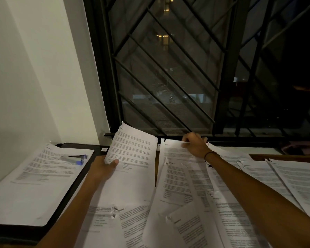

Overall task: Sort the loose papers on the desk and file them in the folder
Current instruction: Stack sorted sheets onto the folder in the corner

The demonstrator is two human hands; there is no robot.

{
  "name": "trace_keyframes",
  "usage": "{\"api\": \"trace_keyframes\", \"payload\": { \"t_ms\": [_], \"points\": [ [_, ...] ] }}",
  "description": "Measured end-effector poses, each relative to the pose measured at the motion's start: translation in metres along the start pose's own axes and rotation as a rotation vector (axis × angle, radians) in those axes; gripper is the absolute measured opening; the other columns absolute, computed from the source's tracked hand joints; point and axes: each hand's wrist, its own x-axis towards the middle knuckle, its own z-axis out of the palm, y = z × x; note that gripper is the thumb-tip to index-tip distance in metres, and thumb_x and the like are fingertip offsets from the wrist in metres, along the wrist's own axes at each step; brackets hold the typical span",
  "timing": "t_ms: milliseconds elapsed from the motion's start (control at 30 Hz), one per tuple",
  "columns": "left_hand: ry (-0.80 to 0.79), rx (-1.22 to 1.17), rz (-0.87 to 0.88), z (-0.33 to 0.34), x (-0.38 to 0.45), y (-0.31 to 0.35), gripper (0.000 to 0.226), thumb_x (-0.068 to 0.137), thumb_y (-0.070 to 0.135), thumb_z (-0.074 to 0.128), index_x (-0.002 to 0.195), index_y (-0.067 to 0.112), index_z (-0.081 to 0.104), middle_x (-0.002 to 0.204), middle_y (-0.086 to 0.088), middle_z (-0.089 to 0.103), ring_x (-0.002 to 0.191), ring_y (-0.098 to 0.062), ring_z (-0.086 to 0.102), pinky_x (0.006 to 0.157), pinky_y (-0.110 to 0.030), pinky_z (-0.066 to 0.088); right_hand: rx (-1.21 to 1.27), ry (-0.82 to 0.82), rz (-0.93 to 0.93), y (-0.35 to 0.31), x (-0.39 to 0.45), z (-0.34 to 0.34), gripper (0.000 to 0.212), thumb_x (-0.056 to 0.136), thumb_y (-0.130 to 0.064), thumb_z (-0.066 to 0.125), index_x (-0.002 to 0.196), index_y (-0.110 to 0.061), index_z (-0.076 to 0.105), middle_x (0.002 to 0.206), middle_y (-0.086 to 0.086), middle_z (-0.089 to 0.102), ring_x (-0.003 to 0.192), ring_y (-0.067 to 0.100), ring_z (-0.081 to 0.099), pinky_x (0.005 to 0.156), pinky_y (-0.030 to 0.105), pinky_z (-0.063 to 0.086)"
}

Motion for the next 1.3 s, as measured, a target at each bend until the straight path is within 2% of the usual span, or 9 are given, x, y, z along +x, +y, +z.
{"api": "trace_keyframes", "payload": {
  "t_ms": [100,267,433,600,700,867,1100,1233,1300],
  "points": [
    [-0.028,-0.065,-0.024,-0.002,0.000,-0.005,0.034,0.095,0.032,0.070,0.121,0.011,0.070,0.112,-0.008,0.074,0.098,-0.026,0.071,0.089,-0.046,0.059,0.071,0.057,-0.039,-0.009,0.006,-0.005,0.024,0.095,-0.029,0.067,0.075,-0.019,0.061,0.082,-0.003,0.066,0.092,0.022,0.061,0.100,0.048,0.033],
    [-0.005,-0.121,-0.030,-0.002,-0.002,-0.002,0.035,0.096,0.031,0.069,0.125,0.010,0.067,0.116,-0.011,0.073,0.102,-0.029,0.070,0.088,-0.044,0.059,0.073,0.064,-0.101,-0.025,0.007,-0.009,0.024,0.097,-0.028,0.065,0.075,-0.021,0.057,0.079,-0.005,0.062,0.079,0.019,0.063,0.070,0.034,0.050],
    [0.042,-0.126,0.021,-0.012,-0.007,0.009,0.026,0.096,0.031,0.069,0.116,0.014,0.067,0.103,-0.006,0.071,0.092,-0.026,0.069,0.080,-0.039,0.058,-0.041,0.180,-0.144,-0.040,0.008,-0.016,0.025,0.099,-0.027,0.066,0.077,-0.020,0.055,0.090,0.001,0.062,0.083,0.022,0.062,0.074,0.033,0.045],
    [0.146,-0.558,0.026,-0.082,0.003,0.014,0.038,0.087,0.026,0.079,0.121,0.012,0.069,0.114,-0.009,0.073,0.104,-0.030,0.070,0.098,-0.045,0.052,-0.096,0.338,-0.132,-0.069,0.012,-0.035,0.022,0.097,-0.015,0.067,0.078,-0.020,0.057,0.097,0.006,0.069,0.089,0.028,0.066,0.083,0.043,0.053],
    [0.057,-0.620,0.059,-0.107,0.005,0.009,0.048,0.075,0.035,0.082,0.118,0.018,0.072,0.118,-0.005,0.075,0.111,-0.027,0.070,0.107,-0.050,0.048,-0.043,0.330,-0.149,-0.091,0.019,-0.046,0.026,0.097,-0.021,0.070,0.074,-0.024,0.058,0.090,0.005,0.074,0.085,0.027,0.069,0.079,0.042,0.058],
    [-0.130,-0.605,0.124,-0.093,-0.016,0.014,0.049,0.088,0.029,0.074,0.134,0.019,0.064,0.127,0.001,0.072,0.119,-0.019,0.067,0.111,-0.044,0.045,0.043,0.339,-0.212,-0.133,0.024,-0.057,0.021,0.096,-0.026,0.072,0.077,-0.022,0.064,0.090,0.005,0.075,0.085,0.027,0.070,0.075,0.044,0.060],
    [-0.123,-0.482,0.285,-0.081,-0.032,0.042,0.039,0.089,0.024,0.077,0.126,0.030,0.065,0.116,0.018,0.074,0.108,0.001,0.069,0.088,-0.013,0.054,0.231,0.221,-0.445,-0.213,0.008,-0.081,0.014,0.086,-0.013,0.075,0.072,-0.012,0.073,0.077,0.000,0.073,0.076,0.012,0.069,0.072,0.042,0.059],
    [-0.063,-0.486,0.300,-0.088,-0.040,0.046,0.038,0.089,0.024,0.078,0.126,0.024,0.068,0.117,0.012,0.075,0.107,-0.003,0.070,0.094,-0.023,0.055,0.293,0.102,-0.569,-0.242,-0.002,-0.092,0.013,0.087,-0.015,0.080,0.075,-0.012,0.076,0.075,-0.003,0.075,0.070,-0.002,0.068,0.061,0.018,0.053],
    [-0.029,-0.460,0.314,-0.093,-0.046,0.045,0.036,0.089,0.025,0.078,0.123,0.028,0.068,0.115,0.015,0.075,0.106,0.000,0.070,0.093,-0.019,0.054,0.356,0.052,-0.609,-0.252,-0.003,-0.094,0.019,0.093,-0.017,0.073,0.075,-0.010,0.075,0.076,0.000,0.074,0.068,0.002,0.066,0.066,0.026,0.053]
  ]
}}
